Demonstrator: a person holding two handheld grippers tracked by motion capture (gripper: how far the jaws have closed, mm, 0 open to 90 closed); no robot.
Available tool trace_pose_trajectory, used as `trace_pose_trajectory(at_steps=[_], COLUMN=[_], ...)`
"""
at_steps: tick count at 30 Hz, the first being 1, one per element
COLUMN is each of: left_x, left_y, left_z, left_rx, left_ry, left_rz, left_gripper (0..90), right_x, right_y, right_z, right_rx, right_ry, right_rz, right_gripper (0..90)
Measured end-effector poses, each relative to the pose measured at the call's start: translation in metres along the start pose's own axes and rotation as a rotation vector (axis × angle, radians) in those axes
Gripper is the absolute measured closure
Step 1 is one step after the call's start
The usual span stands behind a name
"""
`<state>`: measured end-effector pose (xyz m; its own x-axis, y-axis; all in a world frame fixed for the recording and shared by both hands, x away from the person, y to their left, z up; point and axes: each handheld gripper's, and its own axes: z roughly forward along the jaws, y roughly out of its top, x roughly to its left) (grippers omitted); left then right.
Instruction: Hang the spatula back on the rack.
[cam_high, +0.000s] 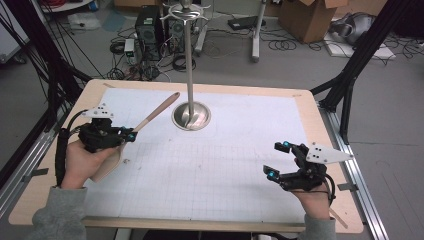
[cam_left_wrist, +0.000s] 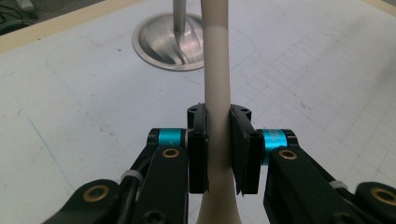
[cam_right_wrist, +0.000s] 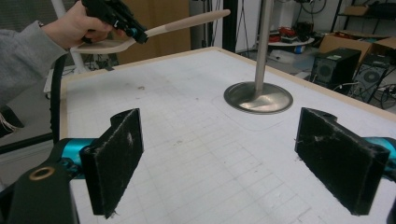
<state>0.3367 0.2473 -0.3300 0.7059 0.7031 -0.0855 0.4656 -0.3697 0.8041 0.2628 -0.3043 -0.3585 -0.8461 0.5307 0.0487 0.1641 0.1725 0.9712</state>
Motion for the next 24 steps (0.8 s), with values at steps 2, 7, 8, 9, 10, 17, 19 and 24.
trace_pose_trajectory(at_steps=[2,7,8,9,10,17,19,24], left_x=[0.003,0.008,0.010,0.011,0.011,0.016,0.018,0.019], left_y=[0.002,0.006,0.008,0.009,0.009,0.018,0.020,0.027], left_z=[-0.002,-0.008,-0.012,-0.014,-0.014,-0.022,-0.023,-0.027], left_rx=[-0.010,-0.041,-0.055,-0.061,-0.061,-0.092,-0.090,-0.092], left_ry=[-0.001,-0.008,-0.003,-0.014,-0.014,0.019,0.026,0.036], left_rz=[-0.008,-0.023,-0.029,-0.038,-0.038,-0.060,-0.052,-0.041], left_gripper=[78.0,78.0,78.0,78.0,78.0,78.0,78.0,78.0], right_x=[0.000,0.000,0.000,0.000,-0.001,-0.001,0.000,-0.001], right_y=[0.000,0.000,0.000,0.000,0.000,0.000,0.001,0.001], right_z=[0.000,0.000,0.000,0.001,0.001,0.001,0.001,-0.002], right_rx=[0.000,0.002,0.001,0.001,-0.001,-0.001,-0.004,-0.010], right_ry=[0.000,0.001,0.001,0.001,0.001,0.001,0.003,0.000], right_rz=[0.002,0.004,0.005,0.006,0.003,0.000,-0.001,0.001], right_gripper=[14.3,14.3,14.3,14.3,14.3,14.3,14.3,14.3])
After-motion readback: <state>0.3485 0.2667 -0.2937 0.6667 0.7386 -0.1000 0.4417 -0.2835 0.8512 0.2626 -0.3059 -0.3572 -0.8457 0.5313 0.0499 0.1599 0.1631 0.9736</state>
